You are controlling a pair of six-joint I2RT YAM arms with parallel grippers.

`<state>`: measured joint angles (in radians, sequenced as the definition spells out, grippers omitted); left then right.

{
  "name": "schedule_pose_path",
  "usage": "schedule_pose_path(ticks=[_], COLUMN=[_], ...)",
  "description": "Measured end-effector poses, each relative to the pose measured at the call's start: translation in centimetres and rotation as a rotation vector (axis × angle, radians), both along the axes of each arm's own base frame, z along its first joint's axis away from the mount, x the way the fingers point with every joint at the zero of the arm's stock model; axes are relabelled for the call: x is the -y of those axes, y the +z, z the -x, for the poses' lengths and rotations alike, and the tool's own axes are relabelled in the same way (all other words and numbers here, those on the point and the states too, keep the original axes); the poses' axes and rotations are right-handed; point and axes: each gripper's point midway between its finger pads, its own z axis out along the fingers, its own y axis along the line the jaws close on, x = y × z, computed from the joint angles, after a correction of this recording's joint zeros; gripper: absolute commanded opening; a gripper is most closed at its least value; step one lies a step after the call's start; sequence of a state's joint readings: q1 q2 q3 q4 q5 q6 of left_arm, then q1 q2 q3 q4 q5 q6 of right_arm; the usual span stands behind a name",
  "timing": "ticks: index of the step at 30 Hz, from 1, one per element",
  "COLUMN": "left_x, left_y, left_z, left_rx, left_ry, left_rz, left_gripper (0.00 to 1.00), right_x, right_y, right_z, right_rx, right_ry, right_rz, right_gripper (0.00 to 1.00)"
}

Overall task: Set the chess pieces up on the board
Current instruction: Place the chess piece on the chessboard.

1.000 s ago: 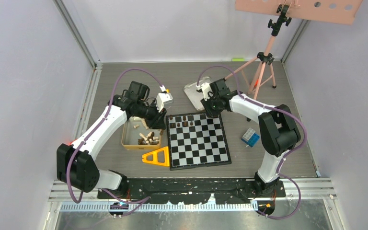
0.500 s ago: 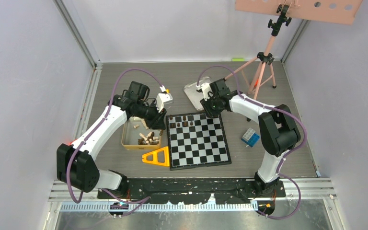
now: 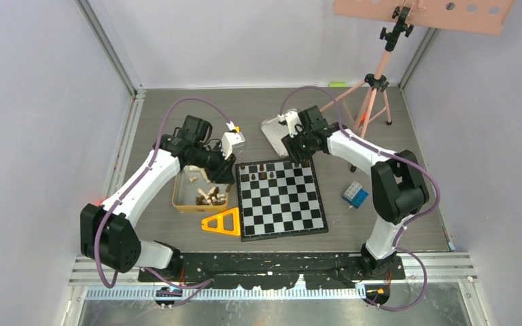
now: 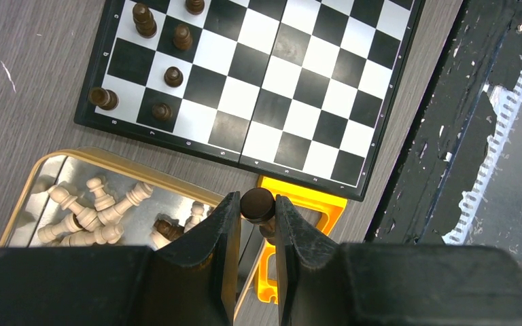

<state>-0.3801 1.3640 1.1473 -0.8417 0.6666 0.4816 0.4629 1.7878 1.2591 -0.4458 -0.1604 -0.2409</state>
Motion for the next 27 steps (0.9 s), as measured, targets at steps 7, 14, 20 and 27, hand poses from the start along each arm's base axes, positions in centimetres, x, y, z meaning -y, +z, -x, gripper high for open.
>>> schedule_pose_path(ticks=[7, 14, 20, 27], left_x=[0.6, 2.2, 3.6, 4.8], left_y=[0.7, 2.9, 5.4, 6.8], left_z=[-1.2, -5.0, -10.0, -12.8], left_rx=[0.011, 0.002, -0.095, -0.27], left_ry=[0.056, 0.246, 0.5, 0.679], left_rz=[0.039, 0.163, 0.261, 0.383], left_gripper=[0.21, 0.2, 0.2, 0.2], right_x=[-3.1, -7.2, -8.9, -9.8], right_y=[6.9, 13.2, 15.2, 16.2], right_z=[0.6, 3.1, 4.4, 4.9], right_rx=[0.037, -0.004, -0.09, -0.135], right_ry=[0.057, 0.13, 0.147, 0.138], right_rz=[-0.202, -0.506, -0.645, -0.709], right_gripper=[0.59, 0.61, 0.63, 0.65])
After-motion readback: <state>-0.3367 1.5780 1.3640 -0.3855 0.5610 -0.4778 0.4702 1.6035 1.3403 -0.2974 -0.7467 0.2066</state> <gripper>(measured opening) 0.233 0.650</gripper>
